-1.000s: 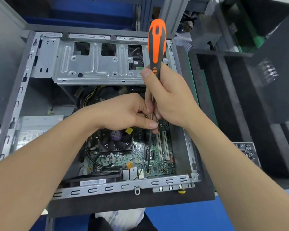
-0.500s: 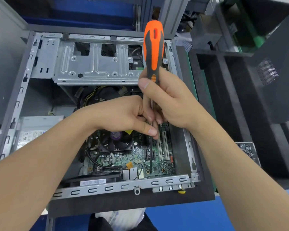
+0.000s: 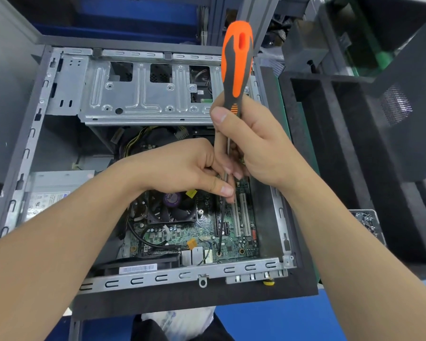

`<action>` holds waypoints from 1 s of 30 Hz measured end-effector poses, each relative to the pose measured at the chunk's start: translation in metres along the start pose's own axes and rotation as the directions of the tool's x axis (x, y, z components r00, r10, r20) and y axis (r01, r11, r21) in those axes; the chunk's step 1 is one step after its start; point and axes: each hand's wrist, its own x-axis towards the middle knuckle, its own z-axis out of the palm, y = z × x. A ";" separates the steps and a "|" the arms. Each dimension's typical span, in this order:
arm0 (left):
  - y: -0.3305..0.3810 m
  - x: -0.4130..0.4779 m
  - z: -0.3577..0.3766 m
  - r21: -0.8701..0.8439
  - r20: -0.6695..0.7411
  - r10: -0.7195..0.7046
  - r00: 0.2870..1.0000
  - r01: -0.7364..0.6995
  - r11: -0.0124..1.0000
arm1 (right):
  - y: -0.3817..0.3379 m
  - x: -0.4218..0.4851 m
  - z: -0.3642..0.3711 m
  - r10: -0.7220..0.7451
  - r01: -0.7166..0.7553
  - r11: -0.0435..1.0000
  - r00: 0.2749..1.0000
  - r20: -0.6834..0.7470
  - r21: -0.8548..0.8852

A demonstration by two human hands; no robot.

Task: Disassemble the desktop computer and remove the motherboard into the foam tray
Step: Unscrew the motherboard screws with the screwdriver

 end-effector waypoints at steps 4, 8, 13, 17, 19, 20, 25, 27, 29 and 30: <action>-0.001 0.001 -0.001 0.013 -0.003 0.006 1.000 -0.006 1.000 | 0.000 0.000 -0.001 0.018 -0.018 1.000 1.000 -0.004 -0.003; -0.001 0.001 -0.001 0.018 0.002 0.011 1.000 -0.011 1.000 | 0.000 0.000 -0.001 0.029 -0.029 1.000 1.000 0.003 -0.004; -0.002 0.001 -0.001 0.019 0.004 -0.001 1.000 0.001 1.000 | 0.000 0.000 -0.001 0.033 -0.033 0.999 0.999 0.019 -0.004; -0.006 0.002 -0.001 0.020 0.014 0.028 0.999 -0.029 0.999 | 0.001 -0.001 -0.003 0.019 -0.020 1.000 0.999 0.046 0.011; -0.007 0.002 -0.001 0.023 0.039 0.059 0.997 -0.060 0.998 | 0.001 -0.001 -0.006 0.012 -0.015 0.999 0.996 0.084 0.033; -0.007 0.002 -0.001 0.008 0.057 0.077 0.995 -0.077 0.997 | 0.000 -0.001 -0.007 0.010 -0.015 0.999 0.994 0.107 0.044; -0.005 0.003 0.001 -0.059 0.113 0.139 0.984 -0.133 0.989 | -0.010 -0.006 -0.019 -0.015 -0.009 0.996 0.962 0.274 0.088; -0.003 0.003 0.004 -0.038 0.140 0.170 0.975 -0.166 0.985 | -0.021 -0.009 -0.026 0.010 -0.028 0.999 0.929 0.370 0.043; 0.000 0.001 0.007 -0.056 0.167 0.190 0.968 -0.183 0.982 | -0.035 -0.015 -0.030 0.069 -0.062 0.998 0.907 0.416 -0.031; 0.002 0.000 0.008 -0.061 0.180 0.208 0.961 -0.200 0.978 | -0.042 -0.018 -0.029 0.105 -0.083 0.994 0.907 0.408 -0.072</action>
